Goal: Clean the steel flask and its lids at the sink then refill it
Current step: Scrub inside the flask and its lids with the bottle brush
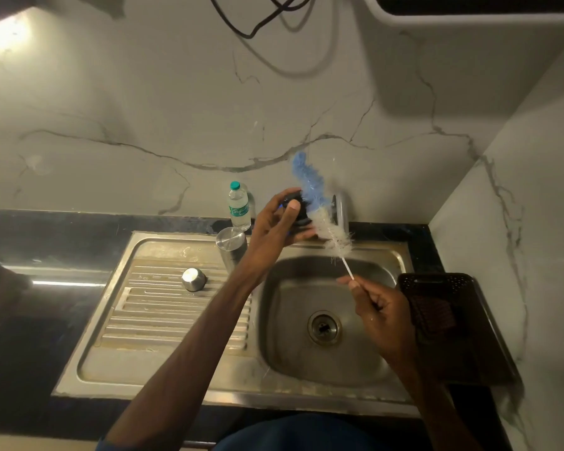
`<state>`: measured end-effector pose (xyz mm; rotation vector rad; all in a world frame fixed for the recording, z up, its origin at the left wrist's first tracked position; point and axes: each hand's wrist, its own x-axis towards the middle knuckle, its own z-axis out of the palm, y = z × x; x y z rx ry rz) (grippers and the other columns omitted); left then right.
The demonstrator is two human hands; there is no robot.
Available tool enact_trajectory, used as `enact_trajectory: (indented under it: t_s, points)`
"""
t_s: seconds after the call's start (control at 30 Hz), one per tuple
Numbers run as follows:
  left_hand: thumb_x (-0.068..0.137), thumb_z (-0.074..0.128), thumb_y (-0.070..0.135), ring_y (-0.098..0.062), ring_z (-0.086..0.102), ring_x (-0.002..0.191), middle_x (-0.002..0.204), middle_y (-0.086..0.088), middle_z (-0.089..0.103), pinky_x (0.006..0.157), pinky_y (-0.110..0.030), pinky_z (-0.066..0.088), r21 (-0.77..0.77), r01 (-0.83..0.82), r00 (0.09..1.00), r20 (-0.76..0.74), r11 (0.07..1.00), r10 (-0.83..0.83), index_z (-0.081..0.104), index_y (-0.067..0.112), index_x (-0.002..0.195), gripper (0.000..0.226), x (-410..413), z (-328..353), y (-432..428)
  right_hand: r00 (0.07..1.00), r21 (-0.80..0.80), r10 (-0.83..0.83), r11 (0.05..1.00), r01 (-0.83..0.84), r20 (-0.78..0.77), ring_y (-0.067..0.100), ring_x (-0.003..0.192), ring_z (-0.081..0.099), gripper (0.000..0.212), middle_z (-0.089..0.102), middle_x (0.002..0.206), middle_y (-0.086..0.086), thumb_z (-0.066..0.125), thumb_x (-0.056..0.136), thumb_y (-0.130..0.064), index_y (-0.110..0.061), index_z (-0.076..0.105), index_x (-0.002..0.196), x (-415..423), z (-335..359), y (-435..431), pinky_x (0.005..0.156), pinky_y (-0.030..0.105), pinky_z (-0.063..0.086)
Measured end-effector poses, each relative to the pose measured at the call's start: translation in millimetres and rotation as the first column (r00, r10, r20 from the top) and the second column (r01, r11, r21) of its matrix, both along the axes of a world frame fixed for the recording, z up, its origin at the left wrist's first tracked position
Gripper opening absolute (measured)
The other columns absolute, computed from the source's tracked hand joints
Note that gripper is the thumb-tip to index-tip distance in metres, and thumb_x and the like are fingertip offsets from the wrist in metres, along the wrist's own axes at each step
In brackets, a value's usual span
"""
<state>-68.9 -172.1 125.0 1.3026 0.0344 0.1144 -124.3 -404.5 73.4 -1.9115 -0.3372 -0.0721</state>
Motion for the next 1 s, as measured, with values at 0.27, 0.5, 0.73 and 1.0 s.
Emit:
enact_trajectory:
  t_s: [0.27, 0.5, 0.73, 1.0]
  points:
    - [0.11, 0.044, 0.021, -0.028, 0.074, 0.105, 0.124, -0.016, 0.067, 0.085, -0.036, 0.062, 0.014, 0.046, 0.998, -0.034, 0.999, -0.046, 0.046, 0.007, 0.143, 0.036, -3, -5, -9, 1.0, -0.011, -0.004, 1.0, 0.004, -0.023, -0.007, 0.057, 0.058, 0.021, 0.068, 0.073, -0.026, 0.059, 0.103, -0.01, -0.014, 0.076, 0.113, 4, 10, 3, 0.058, 0.007, 0.042]
    - [0.112, 0.038, 0.023, -0.026, 0.073, 0.105, 0.121, -0.002, 0.07, 0.077, -0.036, 0.064, -0.093, -0.102, 0.994, -0.034, 0.99, 0.099, 0.052, 0.013, 0.138, 0.031, 10, -2, 2, 0.999, -0.066, 0.035, 0.997, -0.037, -0.034, -0.012, 0.056, 0.057, 0.021, 0.059, 0.061, -0.035, 0.058, 0.102, -0.003, -0.007, 0.076, 0.111, -4, 9, -1, 0.057, 0.003, 0.04]
    - [0.101, 0.043, 0.041, -0.022, 0.059, 0.084, 0.116, -0.017, 0.057, 0.059, -0.031, 0.052, -0.107, 0.004, 0.997, -0.073, 0.994, -0.012, 0.049, 0.015, 0.139, 0.047, 0, -17, -16, 1.0, -0.044, -0.01, 0.999, 0.01, -0.007, -0.001, 0.052, 0.056, 0.021, 0.063, 0.066, -0.032, 0.058, 0.104, -0.011, -0.01, 0.076, 0.114, 10, 21, 6, 0.055, 0.008, 0.04]
    - [0.1, 0.049, 0.051, -0.023, 0.056, 0.08, 0.112, -0.018, 0.059, 0.059, -0.027, 0.051, -0.023, -0.098, 0.987, -0.133, 0.995, 0.094, 0.044, 0.012, 0.137, 0.054, 11, -5, -5, 0.999, -0.077, 0.035, 0.996, -0.037, -0.033, -0.003, 0.051, 0.056, 0.023, 0.063, 0.064, -0.031, 0.058, 0.103, -0.004, -0.013, 0.077, 0.11, -9, 3, -5, 0.054, 0.007, 0.039]
